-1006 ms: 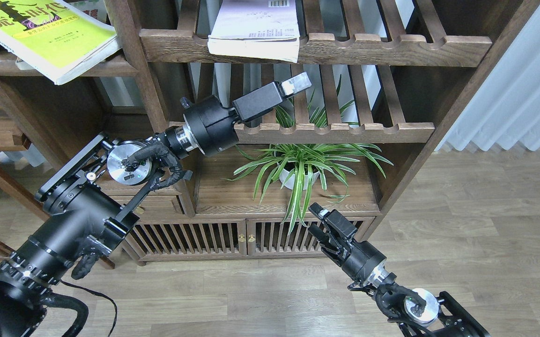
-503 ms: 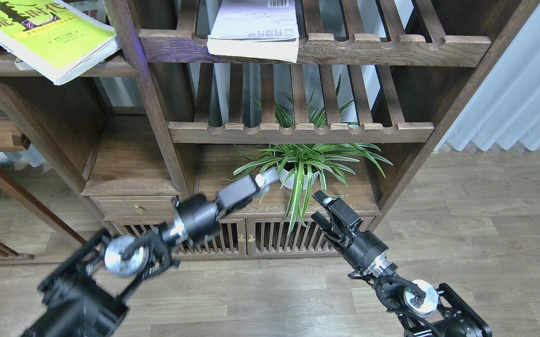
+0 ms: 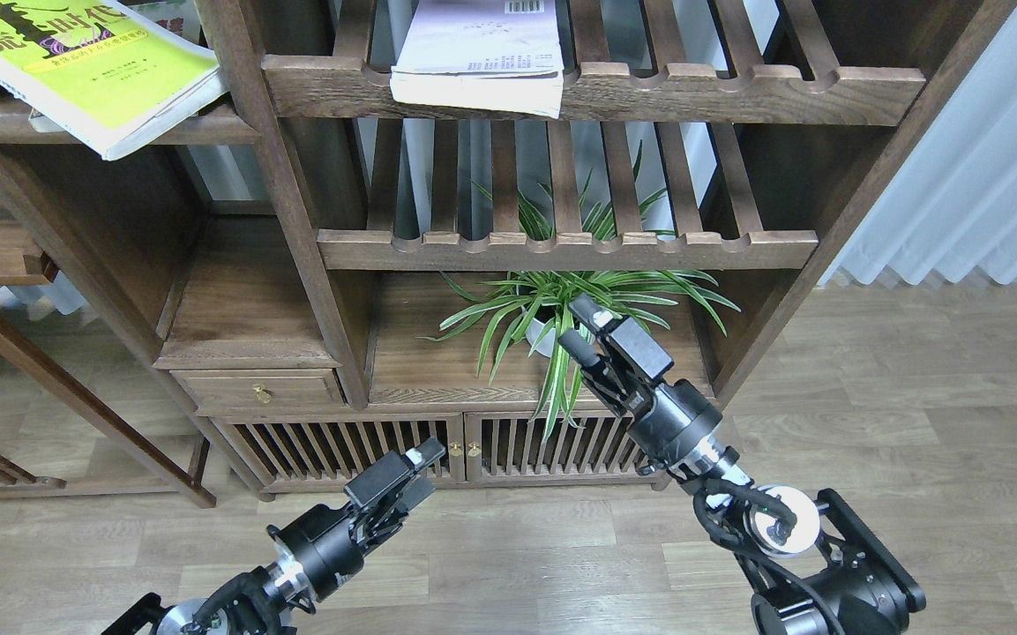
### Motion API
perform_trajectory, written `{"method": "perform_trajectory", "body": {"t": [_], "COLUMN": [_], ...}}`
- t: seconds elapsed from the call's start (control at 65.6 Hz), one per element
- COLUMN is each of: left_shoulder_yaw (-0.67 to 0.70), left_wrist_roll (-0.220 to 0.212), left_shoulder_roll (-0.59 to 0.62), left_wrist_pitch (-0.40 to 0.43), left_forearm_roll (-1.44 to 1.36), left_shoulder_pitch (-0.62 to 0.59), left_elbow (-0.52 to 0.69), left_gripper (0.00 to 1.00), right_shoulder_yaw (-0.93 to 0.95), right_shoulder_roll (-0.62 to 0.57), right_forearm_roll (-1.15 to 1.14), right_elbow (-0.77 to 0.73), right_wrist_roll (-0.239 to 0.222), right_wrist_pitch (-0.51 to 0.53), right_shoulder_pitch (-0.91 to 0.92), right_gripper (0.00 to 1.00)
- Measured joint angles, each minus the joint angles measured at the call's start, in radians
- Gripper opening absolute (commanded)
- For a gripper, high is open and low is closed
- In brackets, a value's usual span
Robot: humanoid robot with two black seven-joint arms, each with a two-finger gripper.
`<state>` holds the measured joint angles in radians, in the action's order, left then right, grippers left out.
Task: Organize books on shelf
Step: 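Reach the right gripper up to the white book on the top shelf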
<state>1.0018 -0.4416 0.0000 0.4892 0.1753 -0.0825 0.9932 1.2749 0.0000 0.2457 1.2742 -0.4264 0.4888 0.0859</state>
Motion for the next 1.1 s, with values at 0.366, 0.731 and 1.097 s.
{"method": "perform_trajectory", "body": {"t": [0.366, 0.731, 1.097], "left_shoulder_yaw": [0.003, 0.011, 0.024], "left_wrist_roll": [0.000, 0.005, 0.008], "left_shoulder_roll": [0.000, 0.000, 0.000], "left_wrist_pitch": [-0.001, -0.001, -0.001], "left_forearm_roll": [0.030, 0.035, 0.037], "left_shoulder_pitch": [0.022, 0.021, 0.012], "left_elbow": [-0.007, -0.007, -0.008], "left_gripper": [0.99, 0.99, 0.99], "right_shoulder_yaw": [0.000, 0.012, 0.047], "right_shoulder_roll": [-0.003, 0.000, -0.018], "right_forearm_roll": [0.002, -0.005, -0.004], "right_elbow": [0.111, 0.117, 0.145], "right_wrist_roll": [0.002, 0.055, 0.073], "right_wrist_pitch": [-0.023, -0.279, -0.468], "right_shoulder_pitch": [0.046, 0.159, 0.278], "right_gripper": [0.93, 0.93, 0.94]}}
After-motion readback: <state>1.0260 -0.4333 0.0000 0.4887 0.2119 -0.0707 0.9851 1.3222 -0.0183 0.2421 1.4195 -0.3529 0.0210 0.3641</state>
